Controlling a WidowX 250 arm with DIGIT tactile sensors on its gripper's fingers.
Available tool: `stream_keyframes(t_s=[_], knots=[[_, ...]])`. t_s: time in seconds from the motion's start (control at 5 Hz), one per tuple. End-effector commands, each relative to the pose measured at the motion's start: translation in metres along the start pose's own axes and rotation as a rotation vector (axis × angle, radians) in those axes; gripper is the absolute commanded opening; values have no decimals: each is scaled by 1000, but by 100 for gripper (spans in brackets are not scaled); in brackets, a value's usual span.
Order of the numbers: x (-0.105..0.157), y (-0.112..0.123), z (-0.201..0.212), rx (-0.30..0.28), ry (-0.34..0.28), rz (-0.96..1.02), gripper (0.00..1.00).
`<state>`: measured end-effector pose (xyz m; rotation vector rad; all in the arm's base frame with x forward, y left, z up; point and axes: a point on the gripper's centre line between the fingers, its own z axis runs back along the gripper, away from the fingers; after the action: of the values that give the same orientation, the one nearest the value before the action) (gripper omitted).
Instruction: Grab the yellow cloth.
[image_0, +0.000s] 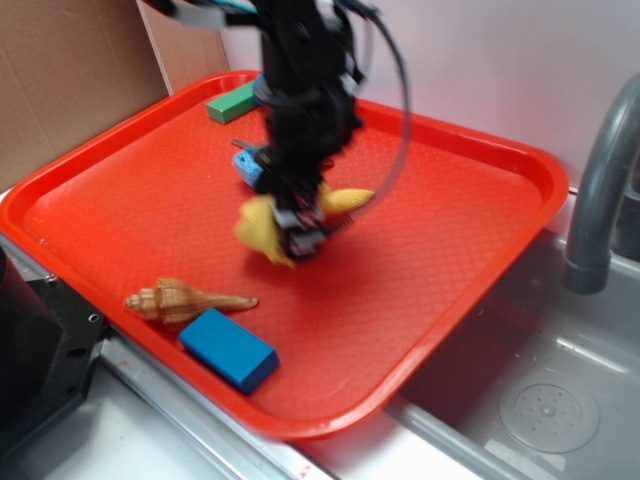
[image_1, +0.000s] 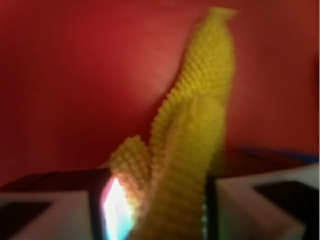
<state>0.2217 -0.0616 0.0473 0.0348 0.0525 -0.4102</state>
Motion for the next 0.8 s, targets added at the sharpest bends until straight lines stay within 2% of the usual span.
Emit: stream_keyframes(t_s=[0.0,0.2,0.4,0.6], knots=[[-71,32,92,-1,-202,329,0],[-102,36,137,40,-205,515,0],[-116,39,154,23,-177,613,0],[-120,42,170,51,-195,684,0]])
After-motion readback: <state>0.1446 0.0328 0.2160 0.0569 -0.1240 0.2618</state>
